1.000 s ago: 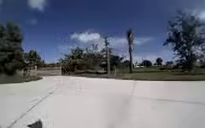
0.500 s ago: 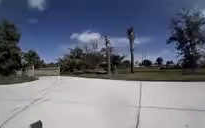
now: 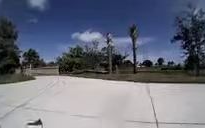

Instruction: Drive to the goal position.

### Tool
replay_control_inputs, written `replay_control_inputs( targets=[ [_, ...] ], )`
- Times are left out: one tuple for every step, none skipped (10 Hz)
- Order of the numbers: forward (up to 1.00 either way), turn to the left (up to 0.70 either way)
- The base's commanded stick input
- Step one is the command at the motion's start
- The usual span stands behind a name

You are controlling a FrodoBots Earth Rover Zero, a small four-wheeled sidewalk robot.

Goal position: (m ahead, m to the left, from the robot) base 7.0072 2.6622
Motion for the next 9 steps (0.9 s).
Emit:
replay_control_inputs(
  targets=[
    [0.85, 0.34],
    [0.85, 0.34],
    [0.85, 0.34],
    [0.85, 0.15],
    [0.85, 0.0],
    [0.85, 0.0],
    [0.85, 0.0],
    [0.85, 0.0],
    [0.85, 0.0]
  ],
)
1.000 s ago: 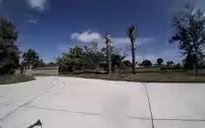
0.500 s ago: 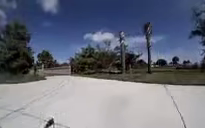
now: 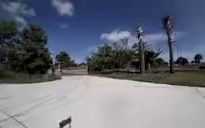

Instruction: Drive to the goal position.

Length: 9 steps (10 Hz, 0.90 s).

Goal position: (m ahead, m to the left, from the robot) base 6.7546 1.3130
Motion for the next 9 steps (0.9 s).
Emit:
replay_control_inputs(
  targets=[
    [0.85, 0.0],
    [0.85, 0.0],
    [0.85, 0.0],
    [0.85, 0.0],
    [0.85, 0.0],
    [0.85, 0.0],
    [0.85, 0.0],
    [0.85, 0.0],
    [0.85, 0.0]
  ],
)
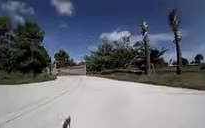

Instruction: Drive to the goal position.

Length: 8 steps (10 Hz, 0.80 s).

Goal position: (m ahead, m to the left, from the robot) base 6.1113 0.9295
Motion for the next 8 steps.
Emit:
replay_control_inputs(
  targets=[
    [0.85, 0.0],
    [0.85, 0.0],
    [0.85, 0.0],
    [0.85, 0.09],
    [0.85, 0.34],
    [0.85, 0.34],
    [0.85, 0.29],
    [0.85, 0.0]
  ],
)
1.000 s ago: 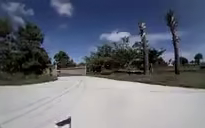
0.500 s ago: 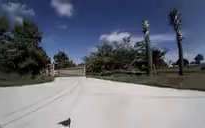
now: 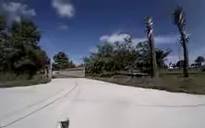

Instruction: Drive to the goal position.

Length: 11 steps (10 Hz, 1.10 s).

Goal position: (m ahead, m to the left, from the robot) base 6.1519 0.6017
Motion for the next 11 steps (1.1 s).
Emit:
replay_control_inputs(
  targets=[
    [0.85, 0.0],
    [0.85, 0.0],
    [0.85, 0.0],
    [0.85, 0.0],
    [0.85, 0.0],
    [0.85, 0.0],
    [0.85, 0.0],
    [0.85, 0.0],
    [0.85, 0.16],
    [0.85, 0.34],
    [0.85, 0.34]
  ],
)
